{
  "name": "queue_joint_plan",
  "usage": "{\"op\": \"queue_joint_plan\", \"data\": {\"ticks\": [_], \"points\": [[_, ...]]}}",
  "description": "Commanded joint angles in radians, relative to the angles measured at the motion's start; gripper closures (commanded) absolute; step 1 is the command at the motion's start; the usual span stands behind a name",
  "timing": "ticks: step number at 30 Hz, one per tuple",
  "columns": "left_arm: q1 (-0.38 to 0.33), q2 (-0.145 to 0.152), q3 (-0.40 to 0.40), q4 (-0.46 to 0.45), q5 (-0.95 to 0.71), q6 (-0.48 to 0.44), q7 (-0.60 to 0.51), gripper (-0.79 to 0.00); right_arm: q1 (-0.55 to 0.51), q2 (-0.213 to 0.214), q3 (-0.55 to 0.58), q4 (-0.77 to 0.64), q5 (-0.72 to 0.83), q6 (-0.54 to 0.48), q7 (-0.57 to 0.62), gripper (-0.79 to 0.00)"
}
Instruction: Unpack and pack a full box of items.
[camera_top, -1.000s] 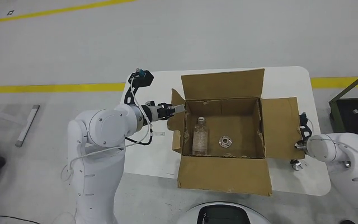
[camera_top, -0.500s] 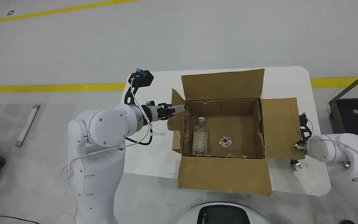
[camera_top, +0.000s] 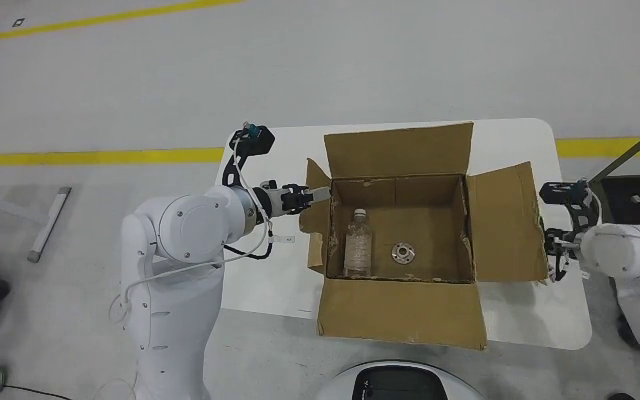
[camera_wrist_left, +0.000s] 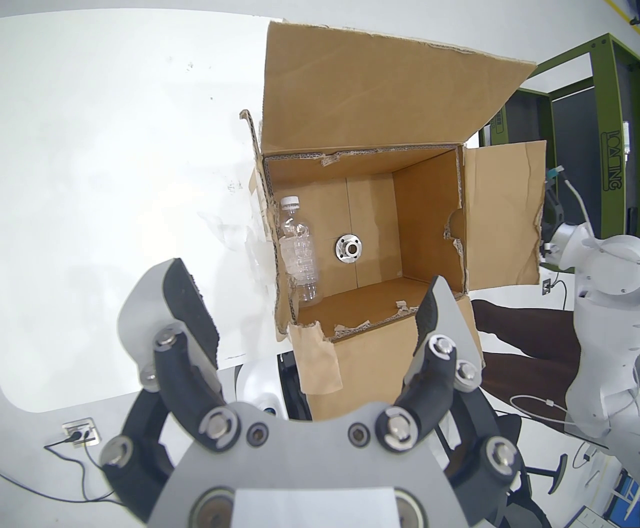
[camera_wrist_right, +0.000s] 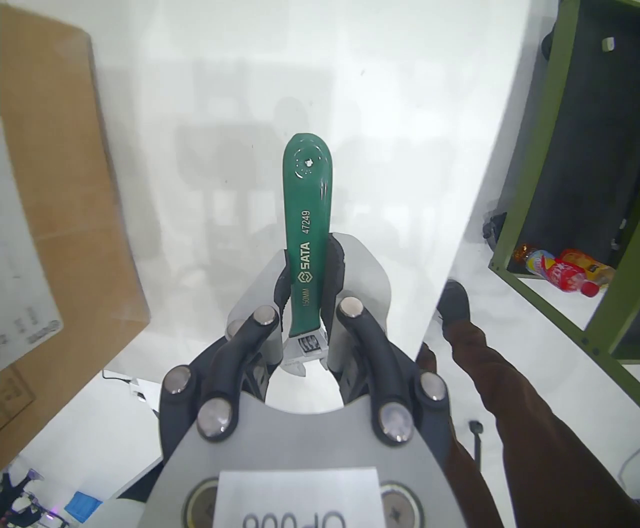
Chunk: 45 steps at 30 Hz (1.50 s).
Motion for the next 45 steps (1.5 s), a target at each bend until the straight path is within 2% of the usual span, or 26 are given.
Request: {"op": "queue_joint_plan", "data": {"ticks": [1, 6, 10, 14, 18, 22, 27, 36, 42, 45], "points": [[0.000, 0.000, 0.000, 0.000, 0.000, 0.000, 0.000, -0.785, 0.002, 0.004, 0.081, -0.032, 0.049, 0.012, 0.007, 0.000], [0.000, 0.000, 0.000, 0.000, 0.000, 0.000, 0.000, -0.785, 0.017, 0.011, 0.292, -0.144, 0.219, 0.026, -0.017, 0.000], [0.000, 0.000, 0.000, 0.000, 0.000, 0.000, 0.000, -0.785, 0.041, 0.012, 0.399, -0.240, 0.400, 0.020, -0.022, 0.000], [0.000, 0.000, 0.000, 0.000, 0.000, 0.000, 0.000, -0.785, 0.066, 0.018, 0.425, -0.304, 0.512, -0.020, -0.004, 0.000], [0.000, 0.000, 0.000, 0.000, 0.000, 0.000, 0.000, -0.785, 0.109, 0.026, 0.389, -0.323, 0.638, -0.033, 0.024, 0.000], [0.000, 0.000, 0.000, 0.000, 0.000, 0.000, 0.000, -0.785, 0.154, 0.031, 0.290, -0.307, 0.715, -0.008, 0.013, 0.000], [0.000, 0.000, 0.000, 0.000, 0.000, 0.000, 0.000, -0.785, 0.223, 0.032, 0.102, -0.262, 0.746, 0.003, -0.024, 0.000], [0.000, 0.000, 0.000, 0.000, 0.000, 0.000, 0.000, -0.785, 0.336, 0.010, -0.319, -0.093, 0.615, 0.078, -0.088, 0.000], [0.000, 0.000, 0.000, 0.000, 0.000, 0.000, 0.000, -0.785, 0.438, -0.024, -0.553, 0.021, 0.487, 0.222, -0.133, 0.000], [0.000, 0.000, 0.000, 0.000, 0.000, 0.000, 0.000, -0.785, 0.490, -0.047, -0.641, 0.059, 0.482, 0.284, -0.148, 0.000]]}}
